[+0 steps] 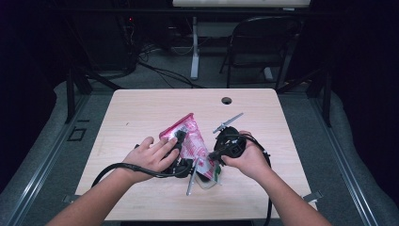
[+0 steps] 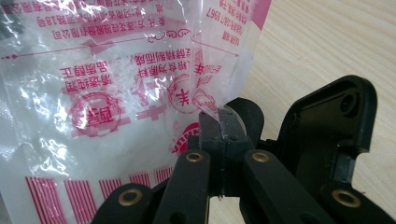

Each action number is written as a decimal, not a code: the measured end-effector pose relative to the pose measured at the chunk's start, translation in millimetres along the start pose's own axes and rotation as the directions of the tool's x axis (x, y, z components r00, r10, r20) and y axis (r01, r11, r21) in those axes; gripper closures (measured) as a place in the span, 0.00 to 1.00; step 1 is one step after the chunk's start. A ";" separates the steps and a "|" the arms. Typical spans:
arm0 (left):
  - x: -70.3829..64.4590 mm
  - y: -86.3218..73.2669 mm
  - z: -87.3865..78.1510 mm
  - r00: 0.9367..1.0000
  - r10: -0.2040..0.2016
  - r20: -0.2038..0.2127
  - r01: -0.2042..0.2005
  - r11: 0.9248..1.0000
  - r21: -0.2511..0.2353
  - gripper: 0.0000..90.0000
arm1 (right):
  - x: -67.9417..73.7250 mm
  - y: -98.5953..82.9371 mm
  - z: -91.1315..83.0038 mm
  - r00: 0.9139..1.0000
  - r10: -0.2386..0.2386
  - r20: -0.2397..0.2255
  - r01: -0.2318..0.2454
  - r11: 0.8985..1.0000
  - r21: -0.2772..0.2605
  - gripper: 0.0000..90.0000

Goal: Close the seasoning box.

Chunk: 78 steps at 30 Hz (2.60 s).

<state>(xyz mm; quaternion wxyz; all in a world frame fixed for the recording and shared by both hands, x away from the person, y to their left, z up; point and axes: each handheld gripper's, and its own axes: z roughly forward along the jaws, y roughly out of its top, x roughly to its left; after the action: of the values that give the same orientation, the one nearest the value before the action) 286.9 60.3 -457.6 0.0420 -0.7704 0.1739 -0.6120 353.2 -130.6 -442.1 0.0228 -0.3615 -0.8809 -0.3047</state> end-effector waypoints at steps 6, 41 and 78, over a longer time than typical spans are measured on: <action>-4.2 -3.9 0.5 0.999 -0.028 0.019 0.028 1.000 0.004 0.89 | 0.5 1.6 -0.7 1.000 -0.013 -0.001 0.014 1.000 0.012 1.00; -24.9 -24.8 0.5 0.959 -0.264 0.105 0.264 0.964 0.017 0.89 | 9.6 16.6 -3.2 0.999 -0.035 0.000 0.035 0.999 -0.004 1.00; -49.4 -32.5 0.5 0.838 -0.517 0.173 0.522 0.853 0.019 0.89 | 18.4 35.6 -6.8 0.998 -0.056 0.018 0.056 0.998 0.006 1.00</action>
<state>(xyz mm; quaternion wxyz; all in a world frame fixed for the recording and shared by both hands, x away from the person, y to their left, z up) 285.0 106.4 -494.5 -0.1220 -0.8390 -0.0368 -0.5290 361.6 -103.2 -413.3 0.0071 -0.3396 -0.8916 -0.2994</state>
